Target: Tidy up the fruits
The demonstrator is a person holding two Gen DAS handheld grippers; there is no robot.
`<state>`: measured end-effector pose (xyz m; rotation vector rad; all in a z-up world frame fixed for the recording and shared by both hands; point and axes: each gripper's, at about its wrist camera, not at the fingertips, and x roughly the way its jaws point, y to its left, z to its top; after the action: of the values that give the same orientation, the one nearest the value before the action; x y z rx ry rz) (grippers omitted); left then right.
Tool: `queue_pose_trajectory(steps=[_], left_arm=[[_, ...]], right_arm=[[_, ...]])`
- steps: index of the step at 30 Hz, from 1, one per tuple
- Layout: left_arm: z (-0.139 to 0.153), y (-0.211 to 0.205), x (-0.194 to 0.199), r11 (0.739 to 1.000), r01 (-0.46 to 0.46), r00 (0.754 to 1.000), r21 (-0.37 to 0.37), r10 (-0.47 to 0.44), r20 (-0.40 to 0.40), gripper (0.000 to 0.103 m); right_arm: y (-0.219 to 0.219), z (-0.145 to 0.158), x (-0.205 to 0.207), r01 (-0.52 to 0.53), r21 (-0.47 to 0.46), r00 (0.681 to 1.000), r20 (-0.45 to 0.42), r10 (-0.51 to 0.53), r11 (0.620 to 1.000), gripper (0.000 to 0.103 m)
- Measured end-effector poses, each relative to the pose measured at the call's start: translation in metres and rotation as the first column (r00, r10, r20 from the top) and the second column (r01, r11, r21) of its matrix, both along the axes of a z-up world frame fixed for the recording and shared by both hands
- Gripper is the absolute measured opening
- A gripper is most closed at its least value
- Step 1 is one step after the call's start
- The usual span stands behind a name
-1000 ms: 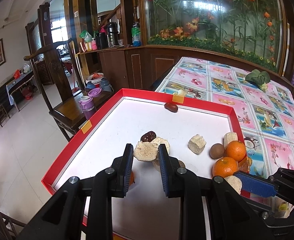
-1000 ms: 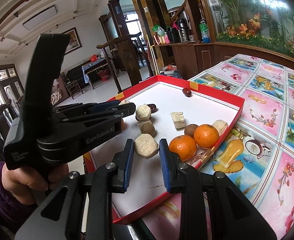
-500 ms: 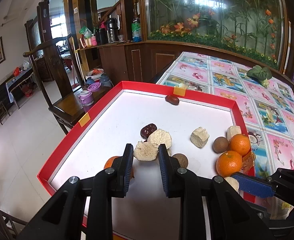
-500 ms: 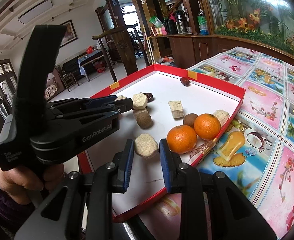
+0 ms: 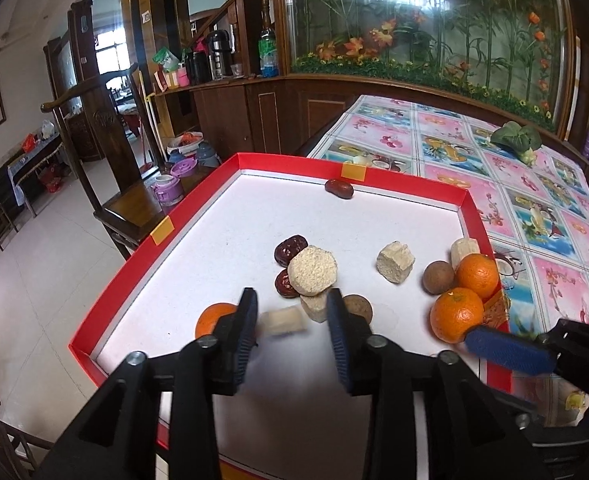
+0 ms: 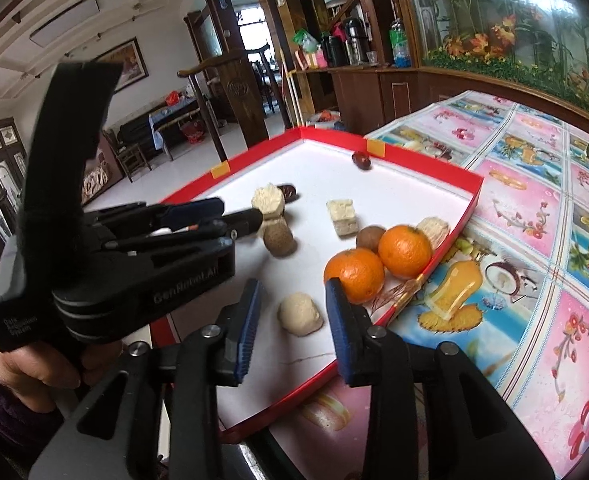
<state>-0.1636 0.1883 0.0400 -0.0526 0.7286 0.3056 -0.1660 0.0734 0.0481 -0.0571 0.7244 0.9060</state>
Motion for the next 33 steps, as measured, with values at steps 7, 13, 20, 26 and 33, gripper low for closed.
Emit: queue_pose_trajectory(steps=[7, 13, 20, 26, 33], left_arm=[[0.01, -0.001, -0.008, 1.0, 0.015, 0.999, -0.011, -0.014, 0.047, 0.065], [0.03, -0.008, -0.025, 1.0, 0.019, 0.992, 0.004, -0.019, 0.126, 0.081], [0.061, -0.016, -0.056, 0.998, -0.039, 0.973, 0.043, 0.028, 0.231, 0.103], [0.086, -0.026, -0.084, 0.989, -0.106, 0.949, 0.099, 0.071, 0.308, 0.103], [0.107, -0.035, -0.124, 0.996, 0.009, 0.937, 0.088, -0.039, 0.347, 0.103]], right_arm=[[-0.015, 0.009, 0.005, 0.062, 0.07, 0.998, 0.014, -0.063, 0.996, 0.045], [-0.033, 0.014, 0.012, 0.157, 0.137, 0.987, 0.012, -0.16, 0.978, 0.055], [-0.046, 0.013, 0.001, 0.237, 0.131, 0.969, 0.036, -0.244, 0.963, 0.067], [-0.067, 0.041, -0.028, 0.27, 0.173, 0.954, 0.084, -0.287, 0.947, 0.068], [-0.09, 0.097, -0.088, 0.275, 0.272, 0.916, 0.217, -0.337, 0.922, 0.078]])
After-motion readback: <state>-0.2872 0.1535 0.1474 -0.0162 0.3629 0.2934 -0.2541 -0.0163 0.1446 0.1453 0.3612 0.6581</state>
